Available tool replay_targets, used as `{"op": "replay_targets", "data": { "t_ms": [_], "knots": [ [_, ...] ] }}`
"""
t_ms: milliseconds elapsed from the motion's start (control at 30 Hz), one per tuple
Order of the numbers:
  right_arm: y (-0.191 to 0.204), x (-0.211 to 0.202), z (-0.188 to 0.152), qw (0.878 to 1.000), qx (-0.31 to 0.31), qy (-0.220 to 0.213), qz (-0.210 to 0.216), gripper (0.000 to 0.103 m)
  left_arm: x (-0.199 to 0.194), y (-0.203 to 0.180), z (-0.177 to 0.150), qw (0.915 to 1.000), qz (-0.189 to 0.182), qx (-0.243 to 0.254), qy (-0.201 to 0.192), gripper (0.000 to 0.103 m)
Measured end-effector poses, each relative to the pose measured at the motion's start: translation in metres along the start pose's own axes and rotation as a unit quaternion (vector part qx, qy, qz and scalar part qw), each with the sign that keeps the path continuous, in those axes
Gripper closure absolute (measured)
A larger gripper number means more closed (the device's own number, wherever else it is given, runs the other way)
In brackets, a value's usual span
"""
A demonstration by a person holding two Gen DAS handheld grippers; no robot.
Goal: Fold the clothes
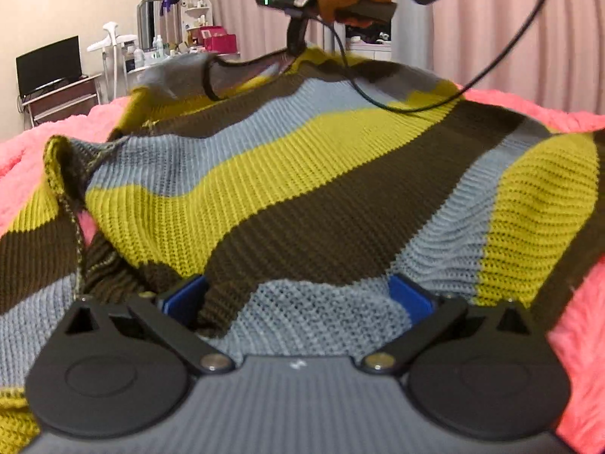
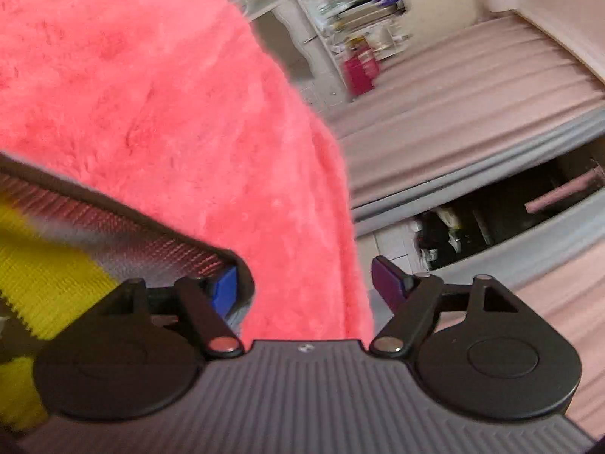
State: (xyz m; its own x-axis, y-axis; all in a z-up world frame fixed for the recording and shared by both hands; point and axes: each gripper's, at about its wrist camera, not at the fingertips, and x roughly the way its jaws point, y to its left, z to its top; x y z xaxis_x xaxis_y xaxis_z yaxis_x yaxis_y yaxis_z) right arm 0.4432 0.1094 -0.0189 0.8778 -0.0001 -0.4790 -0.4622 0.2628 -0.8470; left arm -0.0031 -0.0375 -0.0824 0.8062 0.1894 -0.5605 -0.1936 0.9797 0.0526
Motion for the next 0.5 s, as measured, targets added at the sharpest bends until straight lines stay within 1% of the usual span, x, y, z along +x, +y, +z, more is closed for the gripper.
{"op": "replay_targets", "data": {
  "t_ms": [33, 67, 100, 167, 200, 233, 267, 300, 333, 400, 433, 500],
  "knots": [
    [-0.002, 0.004, -0.001, 1.000, 0.022, 0.001, 0.021, 0.028, 0.000, 0.000, -0.001, 1.0000, 0.000, 0.000, 0.000, 0.000],
    [-0.009, 0.004, -0.005, 0.996, 0.067, -0.010, 0.055, 0.027, -0.001, 0.000, -0.002, 1.0000, 0.001, 0.000, 0.001, 0.000],
    [-0.017, 0.004, -0.009, 0.989, 0.114, -0.022, 0.091, 0.027, -0.001, 0.000, -0.002, 1.0000, 0.001, 0.000, 0.001, 0.000],
    [-0.021, 0.013, -0.020, 0.975, 0.147, 0.027, 0.167, 0.027, -0.001, 0.001, -0.002, 1.0000, 0.001, 0.000, 0.002, 0.000],
    [-0.021, 0.018, -0.025, 0.964, 0.159, 0.056, 0.204, 0.028, -0.001, 0.000, 0.002, 1.0000, 0.001, 0.000, 0.003, 0.000],
    [-0.026, 0.011, -0.031, 0.964, 0.170, 0.047, 0.201, 0.027, -0.001, 0.000, 0.004, 1.0000, 0.001, -0.001, 0.004, 0.000],
    [-0.030, 0.001, -0.037, 0.965, 0.181, 0.028, 0.187, 0.027, -0.001, 0.001, 0.004, 1.0000, 0.002, 0.000, 0.005, 0.000],
    [-0.042, -0.022, -0.047, 0.960, 0.217, -0.003, 0.177, 0.026, 0.000, 0.000, 0.006, 1.0000, 0.002, 0.000, 0.006, 0.000],
    [-0.055, -0.048, -0.059, 0.951, 0.257, -0.038, 0.168, 0.026, 0.001, -0.002, 0.008, 1.0000, 0.003, 0.000, 0.008, 0.000],
    [-0.064, -0.088, -0.080, 0.928, 0.307, -0.082, 0.195, 0.026, 0.003, -0.004, 0.011, 0.9999, 0.004, 0.000, 0.011, 0.000],
    [-0.068, -0.108, -0.091, 0.915, 0.330, -0.102, 0.211, 0.024, 0.003, -0.005, 0.012, 0.9999, 0.005, 0.000, 0.012, 0.000],
    [-0.059, -0.132, -0.097, 0.898, 0.320, -0.122, 0.276, 0.023, 0.002, -0.006, 0.012, 0.9999, 0.006, 0.000, 0.014, 0.000]
  ]
}}
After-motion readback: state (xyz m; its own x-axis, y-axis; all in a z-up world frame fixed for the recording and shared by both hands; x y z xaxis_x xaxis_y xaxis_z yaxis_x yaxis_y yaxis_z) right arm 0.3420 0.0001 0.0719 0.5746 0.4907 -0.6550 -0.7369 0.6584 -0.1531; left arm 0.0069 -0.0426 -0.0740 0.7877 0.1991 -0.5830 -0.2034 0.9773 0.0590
